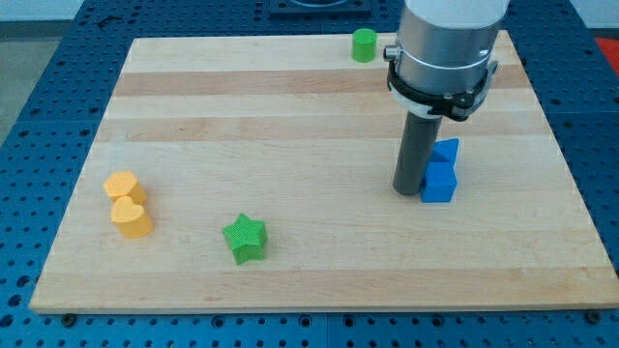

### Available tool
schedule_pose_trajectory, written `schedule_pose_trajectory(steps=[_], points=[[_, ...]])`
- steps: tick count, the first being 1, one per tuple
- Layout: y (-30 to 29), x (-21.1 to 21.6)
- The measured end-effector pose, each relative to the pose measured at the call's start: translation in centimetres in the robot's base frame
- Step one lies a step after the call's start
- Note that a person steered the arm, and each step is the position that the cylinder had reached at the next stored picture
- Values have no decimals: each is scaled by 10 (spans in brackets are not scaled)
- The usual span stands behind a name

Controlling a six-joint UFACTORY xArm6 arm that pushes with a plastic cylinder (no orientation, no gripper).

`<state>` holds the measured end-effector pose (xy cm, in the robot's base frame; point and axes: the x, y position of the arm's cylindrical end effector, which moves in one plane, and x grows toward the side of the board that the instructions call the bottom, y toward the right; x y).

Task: Move the green star towards the top center

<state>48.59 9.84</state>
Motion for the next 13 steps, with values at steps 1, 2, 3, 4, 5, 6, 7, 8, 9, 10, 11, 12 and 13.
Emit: schedule_pose_trajectory(steps=[1,2,3,4,5,6,7,8,9,10,11,12,13], points=[[0,0],[-9,24],[-28,74],[-87,111],[-155,120],[-193,99],[-211,93],[-224,77],[-224,71],[-221,91],[-212,94],[-201,77],[-178,64]])
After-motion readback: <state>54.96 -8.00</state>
